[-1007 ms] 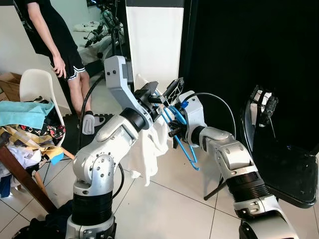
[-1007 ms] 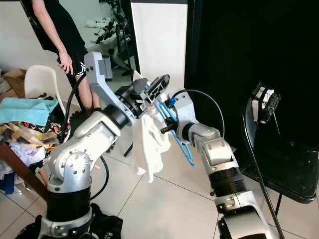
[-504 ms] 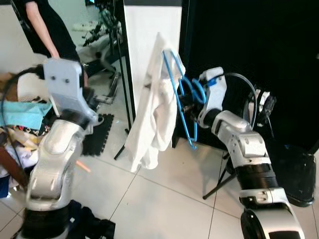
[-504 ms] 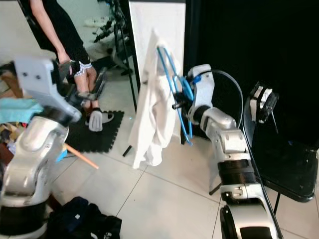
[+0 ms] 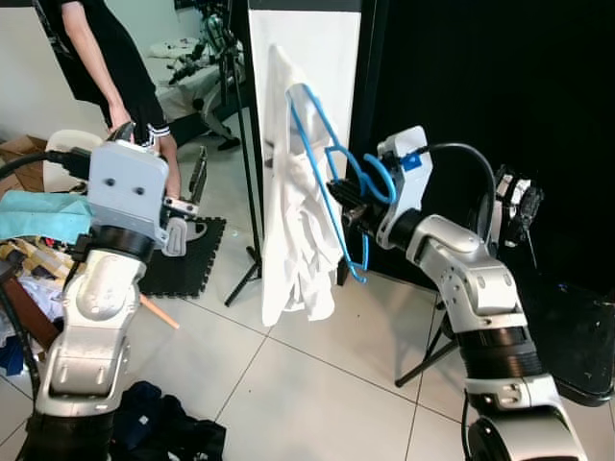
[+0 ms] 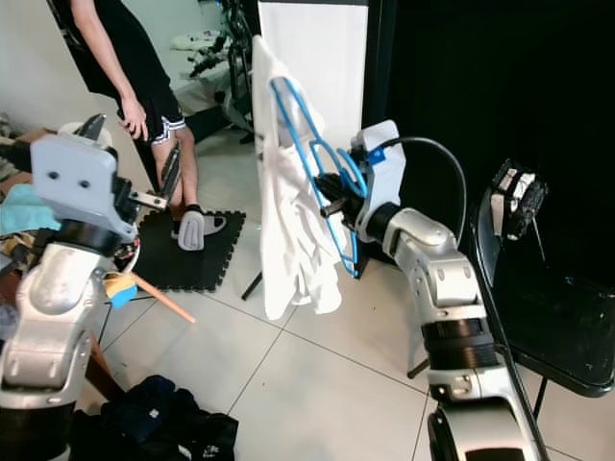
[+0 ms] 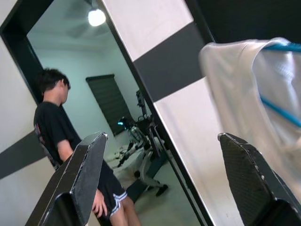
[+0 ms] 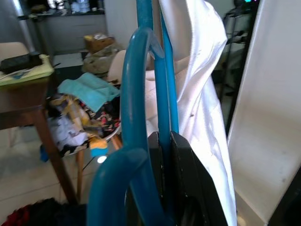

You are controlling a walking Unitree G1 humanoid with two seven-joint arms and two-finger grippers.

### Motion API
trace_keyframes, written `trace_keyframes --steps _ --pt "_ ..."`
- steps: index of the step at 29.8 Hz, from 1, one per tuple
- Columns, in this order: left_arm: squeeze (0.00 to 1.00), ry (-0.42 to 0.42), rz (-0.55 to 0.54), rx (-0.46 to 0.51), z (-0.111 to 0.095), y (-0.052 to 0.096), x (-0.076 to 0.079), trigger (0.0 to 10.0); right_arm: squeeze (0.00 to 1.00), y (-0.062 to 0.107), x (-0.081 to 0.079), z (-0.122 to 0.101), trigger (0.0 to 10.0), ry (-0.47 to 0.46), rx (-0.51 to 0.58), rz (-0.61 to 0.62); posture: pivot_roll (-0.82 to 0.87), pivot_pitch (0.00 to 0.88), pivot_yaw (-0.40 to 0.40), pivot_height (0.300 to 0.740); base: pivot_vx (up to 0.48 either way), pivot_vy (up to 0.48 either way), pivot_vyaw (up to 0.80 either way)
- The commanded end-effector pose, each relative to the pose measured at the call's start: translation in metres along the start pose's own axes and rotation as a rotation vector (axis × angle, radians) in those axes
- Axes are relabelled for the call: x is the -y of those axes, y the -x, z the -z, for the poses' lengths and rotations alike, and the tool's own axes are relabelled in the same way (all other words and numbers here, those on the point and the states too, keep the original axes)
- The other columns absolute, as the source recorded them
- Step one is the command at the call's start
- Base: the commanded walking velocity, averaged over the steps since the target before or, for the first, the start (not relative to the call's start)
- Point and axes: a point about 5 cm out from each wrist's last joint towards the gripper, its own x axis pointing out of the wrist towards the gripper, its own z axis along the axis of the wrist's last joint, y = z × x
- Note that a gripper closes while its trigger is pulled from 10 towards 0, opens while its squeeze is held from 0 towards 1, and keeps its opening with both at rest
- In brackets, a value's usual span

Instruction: Hang hanger

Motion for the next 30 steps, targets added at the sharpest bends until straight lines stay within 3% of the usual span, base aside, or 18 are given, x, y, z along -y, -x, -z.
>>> trace_keyframes --steps 1,5,9,26,28,29,30 --pt "0.00 -0.044 0.015 0.030 -0.001 -0.003 0.001 10.0 0.00 0.000 -0.008 -0.010 10.0 0.028 0.060 -0.046 -0.11 0.000 0.009 0.736 0.000 0.000 0.00" --pt "0.00 0.000 0.089 0.091 -0.007 -0.012 0.018 10.0 0.00 -0.001 -0.021 -0.010 10.0 0.035 0.062 -0.120 -0.12 0.000 0.016 0.736 0.000 0.000 0.00" --pt "0.00 0.009 0.109 0.106 -0.009 -0.014 0.025 10.0 0.00 -0.001 -0.027 -0.009 10.0 0.037 0.063 -0.151 -0.12 0.000 0.017 0.736 0.000 0.000 0.00" --pt "0.00 -0.056 0.029 0.143 -0.008 -0.022 0.015 10.0 0.00 0.008 -0.048 -0.004 10.0 0.049 0.047 -0.301 -0.12 0.000 0.022 0.736 0.000 0.000 0.00" --pt "0.00 -0.056 0.024 0.161 -0.011 -0.024 0.015 9.1 0.00 0.008 -0.049 -0.003 10.0 0.050 0.040 -0.301 -0.13 0.000 0.024 0.736 0.000 0.000 0.00" --pt "0.00 -0.060 0.024 0.167 -0.012 -0.025 0.016 7.1 0.00 0.008 -0.049 -0.002 10.0 0.050 0.037 -0.301 -0.13 0.000 0.024 0.736 0.000 0.000 0.00" --pt "0.00 -0.060 0.024 0.167 -0.012 -0.025 0.016 7.1 0.00 0.008 -0.049 -0.002 10.0 0.050 0.037 -0.301 -0.13 0.000 0.024 0.736 0.000 0.000 0.00"
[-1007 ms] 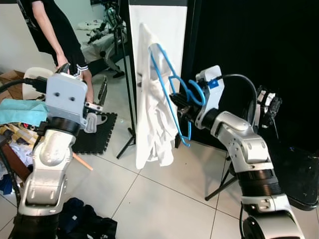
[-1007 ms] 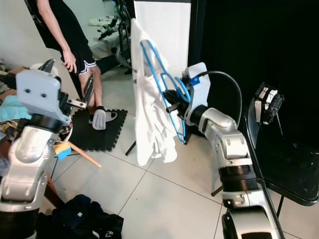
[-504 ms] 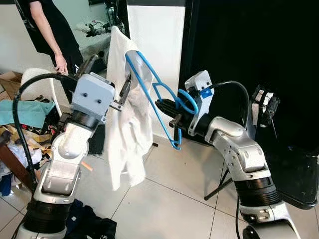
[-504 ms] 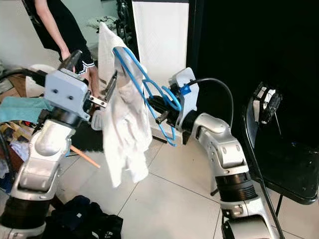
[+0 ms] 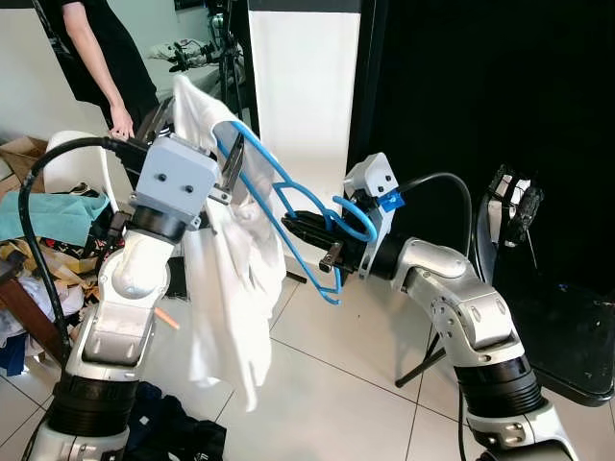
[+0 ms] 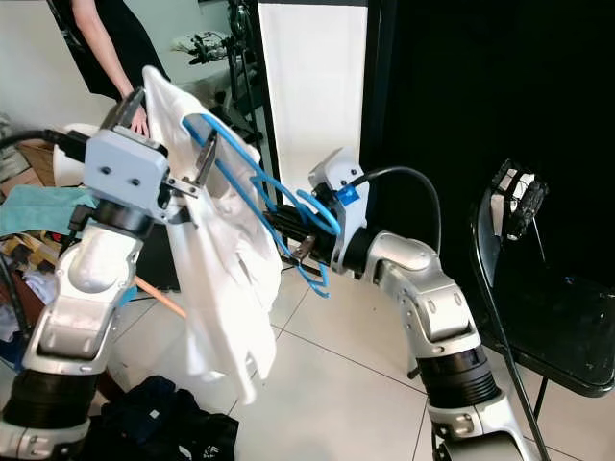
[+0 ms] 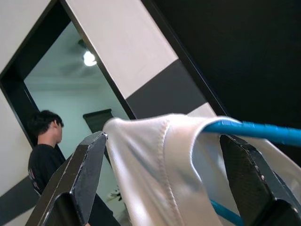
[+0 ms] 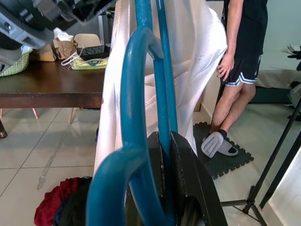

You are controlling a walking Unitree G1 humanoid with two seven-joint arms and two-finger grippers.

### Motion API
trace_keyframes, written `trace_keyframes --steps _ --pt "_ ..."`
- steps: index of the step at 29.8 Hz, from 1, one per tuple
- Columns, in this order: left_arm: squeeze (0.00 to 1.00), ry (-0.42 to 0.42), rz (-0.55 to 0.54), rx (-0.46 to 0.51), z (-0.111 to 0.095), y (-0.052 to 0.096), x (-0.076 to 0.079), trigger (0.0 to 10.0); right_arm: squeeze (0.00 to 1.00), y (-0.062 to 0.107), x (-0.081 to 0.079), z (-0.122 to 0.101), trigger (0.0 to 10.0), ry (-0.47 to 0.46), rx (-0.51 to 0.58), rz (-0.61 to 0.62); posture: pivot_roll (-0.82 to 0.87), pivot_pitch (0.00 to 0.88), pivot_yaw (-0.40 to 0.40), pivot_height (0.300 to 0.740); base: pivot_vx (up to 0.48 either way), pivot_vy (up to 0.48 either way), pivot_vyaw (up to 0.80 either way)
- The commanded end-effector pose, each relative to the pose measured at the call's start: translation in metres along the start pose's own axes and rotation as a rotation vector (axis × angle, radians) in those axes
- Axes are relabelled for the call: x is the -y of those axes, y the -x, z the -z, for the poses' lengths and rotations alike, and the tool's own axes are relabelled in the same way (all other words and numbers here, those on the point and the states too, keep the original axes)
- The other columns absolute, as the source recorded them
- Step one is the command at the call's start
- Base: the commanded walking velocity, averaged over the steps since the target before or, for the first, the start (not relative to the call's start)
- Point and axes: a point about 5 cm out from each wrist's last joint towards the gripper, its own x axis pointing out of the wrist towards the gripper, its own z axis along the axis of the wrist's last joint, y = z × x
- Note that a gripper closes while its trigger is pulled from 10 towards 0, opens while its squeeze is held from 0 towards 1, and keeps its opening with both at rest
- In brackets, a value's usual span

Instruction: Hang hanger

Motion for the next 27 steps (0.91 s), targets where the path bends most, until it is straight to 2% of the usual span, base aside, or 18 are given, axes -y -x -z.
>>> trace_keyframes --steps 1,2,3,4,11,22,24,25,26,27 --pt "0.00 -0.023 -0.008 0.004 0.001 -0.001 -0.003 7.1 0.00 -0.001 -0.005 -0.006 10.0 0.015 0.023 -0.022 -0.13 0.000 0.024 0.736 0.000 0.000 0.00" --pt "0.00 -0.024 -0.007 0.007 0.001 -0.001 -0.003 4.9 0.00 -0.001 -0.005 -0.006 10.0 0.014 0.022 -0.021 -0.13 0.000 0.025 0.736 0.000 0.000 0.00" --pt "0.00 -0.024 -0.007 0.007 0.001 -0.001 -0.003 4.9 0.00 -0.001 -0.005 -0.006 10.0 0.014 0.022 -0.021 -0.13 0.000 0.025 0.736 0.000 0.000 0.00" --pt "0.00 -0.026 -0.005 0.010 0.000 -0.001 -0.002 0.0 0.00 -0.001 -0.005 -0.006 10.0 0.015 0.020 -0.016 -0.13 0.000 0.025 0.736 0.000 0.000 0.00" --pt "0.00 -0.028 -0.004 0.014 0.001 -0.002 -0.002 0.0 0.00 -0.001 -0.003 -0.005 10.0 0.015 0.016 -0.008 -0.13 0.000 0.026 0.736 0.000 0.000 0.00" --pt "0.00 -0.029 0.014 0.012 0.000 0.001 0.002 0.0 0.00 -0.003 0.008 -0.004 10.0 0.015 -0.004 0.079 -0.12 0.000 0.018 0.736 0.000 0.000 0.00" --pt "0.00 0.005 0.020 0.008 -0.001 0.000 0.001 0.0 0.00 -0.005 0.019 -0.001 10.0 0.013 -0.026 0.169 -0.11 0.000 0.013 0.736 0.000 0.000 0.00" --pt "0.00 0.102 0.042 0.004 -0.005 -0.003 0.002 0.0 0.00 -0.006 0.028 0.002 10.0 0.002 -0.047 0.248 -0.11 0.000 0.013 0.736 0.000 0.000 0.00" --pt "0.00 0.102 0.042 0.004 -0.005 -0.003 0.002 0.0 0.00 -0.006 0.028 0.002 10.0 0.002 -0.047 0.248 -0.11 0.000 0.013 0.736 0.000 0.000 0.00" --pt "0.00 0.145 0.057 0.003 -0.006 -0.003 0.003 0.0 0.00 -0.007 0.030 0.003 10.0 -0.005 -0.052 0.275 -0.11 0.000 0.012 0.736 0.000 0.000 0.00"
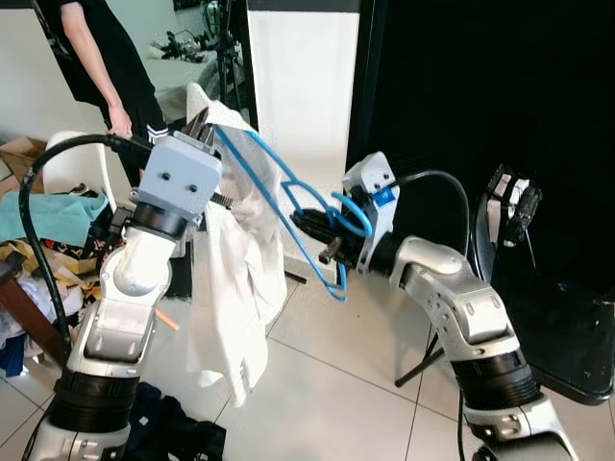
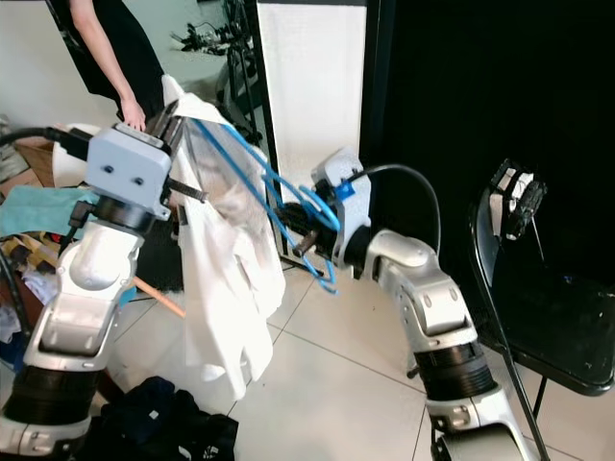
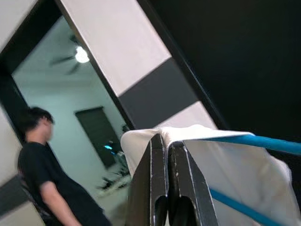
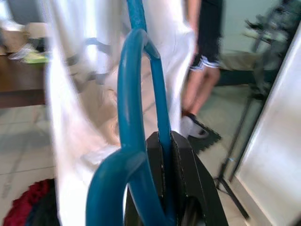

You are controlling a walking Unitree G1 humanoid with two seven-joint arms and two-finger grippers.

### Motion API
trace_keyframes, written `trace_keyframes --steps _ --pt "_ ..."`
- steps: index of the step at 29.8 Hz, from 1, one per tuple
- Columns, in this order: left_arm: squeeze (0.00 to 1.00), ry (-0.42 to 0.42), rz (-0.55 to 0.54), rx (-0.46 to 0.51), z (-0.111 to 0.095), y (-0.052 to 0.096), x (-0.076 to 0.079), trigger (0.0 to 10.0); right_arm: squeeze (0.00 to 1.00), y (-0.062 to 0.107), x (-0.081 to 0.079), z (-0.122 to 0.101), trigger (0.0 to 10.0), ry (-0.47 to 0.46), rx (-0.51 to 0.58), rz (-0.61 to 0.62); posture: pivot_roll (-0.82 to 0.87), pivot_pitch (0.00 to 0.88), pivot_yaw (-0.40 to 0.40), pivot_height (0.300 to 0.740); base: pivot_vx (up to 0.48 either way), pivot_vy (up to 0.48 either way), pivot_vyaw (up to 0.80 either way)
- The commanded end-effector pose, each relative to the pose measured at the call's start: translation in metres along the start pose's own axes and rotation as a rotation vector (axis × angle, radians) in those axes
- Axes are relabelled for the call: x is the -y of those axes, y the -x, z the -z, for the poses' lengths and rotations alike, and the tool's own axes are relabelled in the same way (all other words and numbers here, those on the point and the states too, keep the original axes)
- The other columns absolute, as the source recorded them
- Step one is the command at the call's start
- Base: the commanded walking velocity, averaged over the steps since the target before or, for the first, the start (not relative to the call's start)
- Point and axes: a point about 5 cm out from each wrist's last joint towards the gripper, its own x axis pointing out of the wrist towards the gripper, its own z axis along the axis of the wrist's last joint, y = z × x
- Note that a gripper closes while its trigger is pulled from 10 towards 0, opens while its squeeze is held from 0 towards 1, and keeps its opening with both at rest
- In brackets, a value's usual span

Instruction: Hang hanger

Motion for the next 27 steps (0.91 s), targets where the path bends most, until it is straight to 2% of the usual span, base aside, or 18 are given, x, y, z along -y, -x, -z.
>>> trace_keyframes --steps 1,4,5,10,14,15,17,19,23,25,27 --pt "0.00 0.052 0.020 0.032 -0.008 -0.003 0.001 0.0 0.00 0.000 0.009 -0.003 10.0 -0.005 0.014 0.074 -0.11 0.000 0.012 0.736 0.000 0.000 0.00" --pt "0.00 0.093 0.045 0.029 -0.010 -0.002 0.002 0.0 0.00 -0.002 0.014 -0.003 10.0 -0.027 0.012 0.126 -0.11 0.000 0.012 0.736 0.000 0.000 0.00" --pt "0.00 0.093 0.047 0.009 -0.007 0.002 -0.001 0.0 0.00 -0.002 0.019 -0.004 10.0 -0.052 0.021 0.168 -0.10 0.000 0.013 0.736 0.000 0.000 0.00" --pt "0.00 0.091 0.043 -0.015 -0.004 0.006 -0.004 0.0 0.00 -0.002 0.024 -0.005 10.0 -0.078 0.029 0.208 -0.10 0.000 0.013 0.736 0.000 0.000 0.00" --pt "0.00 0.108 -0.026 -0.095 0.008 0.023 -0.022 0.0 0.00 0.004 0.046 -0.002 10.0 -0.174 0.028 0.365 -0.10 0.000 0.014 0.736 0.000 0.000 0.00" --pt "0.00 0.108 -0.026 -0.095 0.008 0.023 -0.022 0.0 0.00 0.004 0.046 -0.002 10.0 -0.174 0.028 0.365 -0.10 0.000 0.014 0.736 0.000 0.000 0.00" --pt "0.00 0.119 -0.056 -0.147 0.014 0.033 -0.029 0.0 0.00 0.009 0.060 0.001 10.0 -0.245 0.034 0.460 -0.10 0.000 0.011 0.736 0.000 0.000 0.00" --pt "0.00 0.124 -0.062 -0.174 0.018 0.037 -0.030 0.0 0.00 0.011 0.066 0.001 10.0 -0.281 0.041 0.505 -0.10 0.000 0.011 0.736 0.000 0.000 0.00" --pt "0.00 0.156 -0.036 -0.213 0.023 0.044 -0.021 0.0 0.00 0.014 0.076 -0.002 10.0 -0.341 0.075 0.576 -0.10 0.000 0.011 0.736 0.000 0.000 0.00" --pt "0.00 0.215 0.006 -0.220 0.021 0.043 -0.006 0.0 0.00 0.011 0.075 -0.006 10.0 -0.363 0.099 0.577 -0.10 0.000 0.009 0.736 0.000 0.000 0.00" --pt "0.00 0.215 0.006 -0.220 0.021 0.043 -0.006 0.0 0.00 0.011 0.075 -0.006 10.0 -0.363 0.099 0.577 -0.10 0.000 0.009 0.736 0.000 0.000 0.00"
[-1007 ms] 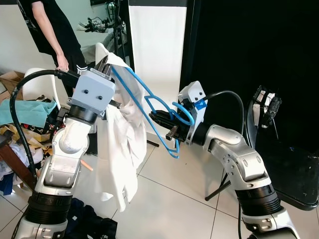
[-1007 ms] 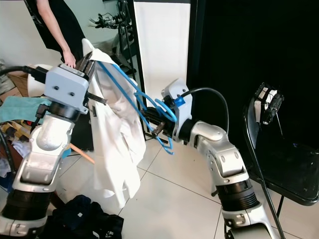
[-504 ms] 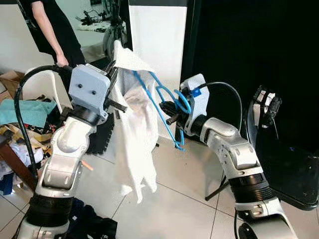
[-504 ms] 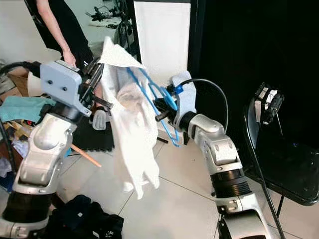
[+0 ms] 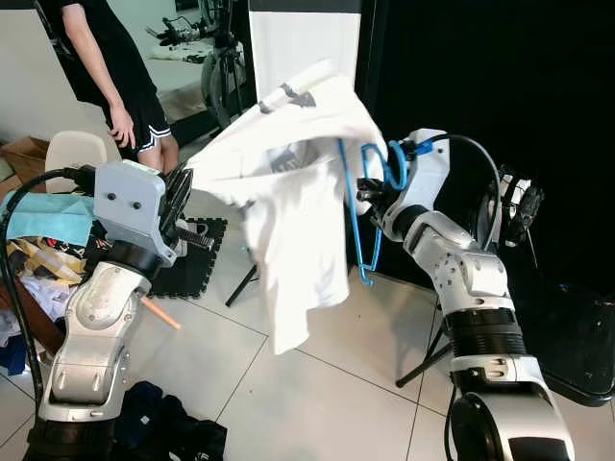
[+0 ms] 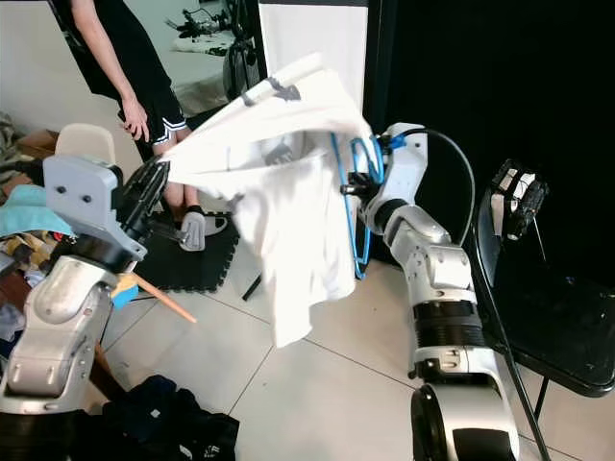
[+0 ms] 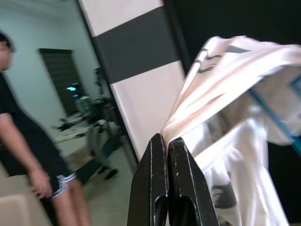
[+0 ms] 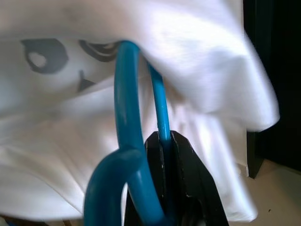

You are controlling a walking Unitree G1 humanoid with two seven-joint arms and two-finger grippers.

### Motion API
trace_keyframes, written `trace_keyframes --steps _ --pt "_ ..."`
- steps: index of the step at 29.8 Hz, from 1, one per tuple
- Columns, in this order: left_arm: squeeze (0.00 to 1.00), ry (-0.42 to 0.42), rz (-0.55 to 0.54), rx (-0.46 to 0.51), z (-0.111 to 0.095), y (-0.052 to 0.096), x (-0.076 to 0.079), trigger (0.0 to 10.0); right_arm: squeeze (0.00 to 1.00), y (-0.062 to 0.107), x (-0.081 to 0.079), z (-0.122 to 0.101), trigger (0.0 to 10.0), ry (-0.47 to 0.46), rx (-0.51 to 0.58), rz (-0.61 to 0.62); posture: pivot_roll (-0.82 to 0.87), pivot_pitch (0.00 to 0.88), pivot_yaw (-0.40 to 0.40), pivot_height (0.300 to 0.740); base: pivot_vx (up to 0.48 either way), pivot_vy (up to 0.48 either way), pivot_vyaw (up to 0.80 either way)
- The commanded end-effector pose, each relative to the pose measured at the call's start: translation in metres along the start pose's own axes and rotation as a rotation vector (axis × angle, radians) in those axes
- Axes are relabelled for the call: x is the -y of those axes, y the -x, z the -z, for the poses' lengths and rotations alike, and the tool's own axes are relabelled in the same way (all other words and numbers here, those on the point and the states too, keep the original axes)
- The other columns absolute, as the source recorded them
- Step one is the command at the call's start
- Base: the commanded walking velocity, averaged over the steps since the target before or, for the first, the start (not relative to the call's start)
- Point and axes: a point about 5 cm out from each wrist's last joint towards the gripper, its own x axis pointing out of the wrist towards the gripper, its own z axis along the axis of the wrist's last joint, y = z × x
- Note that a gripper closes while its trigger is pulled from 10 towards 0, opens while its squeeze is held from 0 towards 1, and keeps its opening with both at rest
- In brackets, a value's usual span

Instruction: Hang hanger

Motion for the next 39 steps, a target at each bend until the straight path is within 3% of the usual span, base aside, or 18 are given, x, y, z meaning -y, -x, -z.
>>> trace_keyframes --steps 1,2,3,4,6,7,9,10,12,13,15,18,26,29,30,36,38,39 --pt "0.00 0.056 0.007 -0.019 0.002 0.002 0.006 0.0 0.00 -0.001 0.002 -0.013 10.0 -0.037 0.060 0.034 -0.10 0.000 0.008 0.736 0.000 0.000 0.00" --pt "0.00 0.112 0.047 -0.018 0.002 0.001 0.018 0.0 0.00 -0.002 -0.003 -0.014 10.0 -0.037 0.066 0.024 -0.10 0.000 0.009 0.736 0.000 0.000 0.00" --pt "0.00 0.112 0.047 -0.018 0.002 0.001 0.018 0.0 0.00 -0.002 -0.003 -0.014 10.0 -0.037 0.066 0.024 -0.10 0.000 0.009 0.736 0.000 0.000 0.00" --pt "0.00 0.172 0.092 -0.019 0.001 -0.001 0.031 0.0 0.00 -0.004 -0.009 -0.014 10.0 -0.032 0.065 0.007 -0.10 0.000 0.009 0.736 0.000 0.000 0.00" --pt "0.00 0.172 0.092 -0.019 0.001 -0.001 0.031 0.0 0.00 -0.004 -0.009 -0.014 10.0 -0.032 0.065 0.007 -0.10 0.000 0.009 0.736 0.000 0.000 0.00" --pt "0.00 0.245 0.171 -0.023 0.000 -0.003 0.050 0.0 0.00 -0.006 -0.017 -0.013 10.0 -0.024 0.060 -0.018 -0.10 0.000 0.008 0.736 0.000 0.000 0.00" --pt "0.00 0.245 0.171 -0.023 0.000 -0.003 0.050 0.0 0.00 -0.006 -0.017 -0.013 10.0 -0.024 0.060 -0.018 -0.10 0.000 0.008 0.736 0.000 0.000 0.00" --pt "0.00 0.298 0.251 -0.031 -0.001 -0.003 0.068 0.0 0.00 -0.008 -0.023 -0.011 10.0 -0.017 0.054 -0.040 -0.11 0.000 0.010 0.736 0.000 0.000 0.00" --pt "0.00 0.298 0.251 -0.031 -0.001 -0.003 0.068 0.0 0.00 -0.008 -0.023 -0.011 10.0 -0.017 0.054 -0.040 -0.11 0.000 0.010 0.736 0.000 0.000 0.00" --pt "0.00 0.394 0.484 -0.081 -0.003 0.007 0.104 0.0 0.00 -0.010 -0.030 -0.010 10.0 -0.013 0.047 -0.059 -0.11 0.000 0.014 0.736 0.000 0.000 0.00" --pt "0.00 0.394 0.484 -0.081 -0.003 0.007 0.104 0.0 0.00 -0.010 -0.030 -0.010 10.0 -0.013 0.047 -0.059 -0.11 0.000 0.014 0.736 0.000 0.000 0.00" --pt "0.00 0.410 0.646 -0.137 -0.001 0.020 0.123 0.0 0.00 -0.010 -0.031 -0.009 10.0 -0.006 0.044 -0.063 -0.11 0.000 0.014 0.736 0.000 0.000 0.00" --pt "0.00 0.363 0.709 -0.213 0.006 0.029 0.122 0.0 0.00 -0.010 -0.036 -0.008 10.0 0.007 0.042 -0.093 -0.11 0.000 0.016 0.736 0.000 0.000 0.00" --pt "0.00 0.339 0.680 -0.231 0.009 0.029 0.110 0.0 0.00 -0.010 -0.032 -0.007 10.0 0.011 0.032 -0.069 -0.11 0.000 0.017 0.736 0.000 0.000 0.00" --pt "0.00 0.310 0.616 -0.244 0.012 0.026 0.092 0.0 0.00 -0.010 -0.025 -0.006 10.0 0.009 0.019 -0.034 -0.11 0.000 0.016 0.736 0.000 0.000 0.00" --pt "0.00 0.297 0.555 -0.258 0.012 0.023 0.074 0.0 0.00 -0.009 -0.017 -0.003 10.0 0.000 0.004 0.009 -0.11 0.000 0.015 0.736 0.000 0.000 0.00" --pt "0.00 0.273 0.493 -0.301 0.018 0.028 0.052 0.0 0.00 -0.007 -0.006 -0.005 10.0 -0.018 0.008 0.047 -0.10 0.000 0.011 0.736 0.000 0.000 0.00" --pt "0.00 0.276 0.506 -0.325 0.020 0.033 0.054 0.0 0.00 -0.007 -0.007 -0.007 10.0 -0.023 0.021 0.031 -0.10 0.000 0.010 0.736 0.000 0.000 0.00"
